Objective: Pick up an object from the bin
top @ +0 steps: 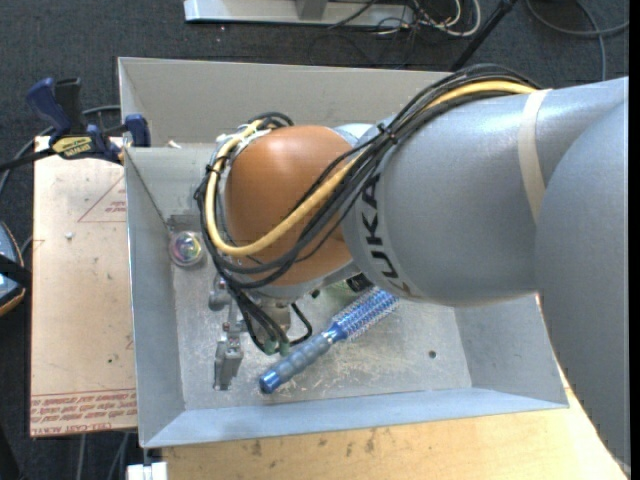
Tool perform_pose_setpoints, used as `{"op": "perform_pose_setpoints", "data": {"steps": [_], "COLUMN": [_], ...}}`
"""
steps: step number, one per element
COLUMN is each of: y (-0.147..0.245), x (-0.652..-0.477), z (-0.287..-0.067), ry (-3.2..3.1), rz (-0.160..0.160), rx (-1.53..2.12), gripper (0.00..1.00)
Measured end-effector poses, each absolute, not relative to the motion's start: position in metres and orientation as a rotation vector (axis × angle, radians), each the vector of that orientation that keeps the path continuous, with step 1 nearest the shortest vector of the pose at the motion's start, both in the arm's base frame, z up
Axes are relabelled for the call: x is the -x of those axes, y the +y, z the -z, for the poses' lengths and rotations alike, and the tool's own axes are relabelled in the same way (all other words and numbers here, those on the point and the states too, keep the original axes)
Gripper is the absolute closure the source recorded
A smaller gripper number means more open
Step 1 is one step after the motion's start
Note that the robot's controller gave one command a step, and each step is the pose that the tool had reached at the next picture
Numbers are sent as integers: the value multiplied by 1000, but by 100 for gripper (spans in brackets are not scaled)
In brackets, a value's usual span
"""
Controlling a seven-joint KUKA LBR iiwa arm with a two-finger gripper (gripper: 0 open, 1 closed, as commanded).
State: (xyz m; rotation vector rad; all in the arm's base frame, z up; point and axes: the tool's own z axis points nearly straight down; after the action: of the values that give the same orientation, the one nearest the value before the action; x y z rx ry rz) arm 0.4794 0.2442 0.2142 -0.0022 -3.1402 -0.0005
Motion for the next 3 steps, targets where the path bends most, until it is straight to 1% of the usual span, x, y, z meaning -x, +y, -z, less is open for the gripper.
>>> {"op": "perform_pose_setpoints", "data": {"steps": [1, 2, 3], "y": [149, 104, 105], "x": [-497, -494, -494], "z": [-127, -79, -80], "ry": [-3135, -3131, -3131], "rz": [-9, 1, 3], "rx": [-17, -296, -296], "gripper": [0, 0, 100]}}
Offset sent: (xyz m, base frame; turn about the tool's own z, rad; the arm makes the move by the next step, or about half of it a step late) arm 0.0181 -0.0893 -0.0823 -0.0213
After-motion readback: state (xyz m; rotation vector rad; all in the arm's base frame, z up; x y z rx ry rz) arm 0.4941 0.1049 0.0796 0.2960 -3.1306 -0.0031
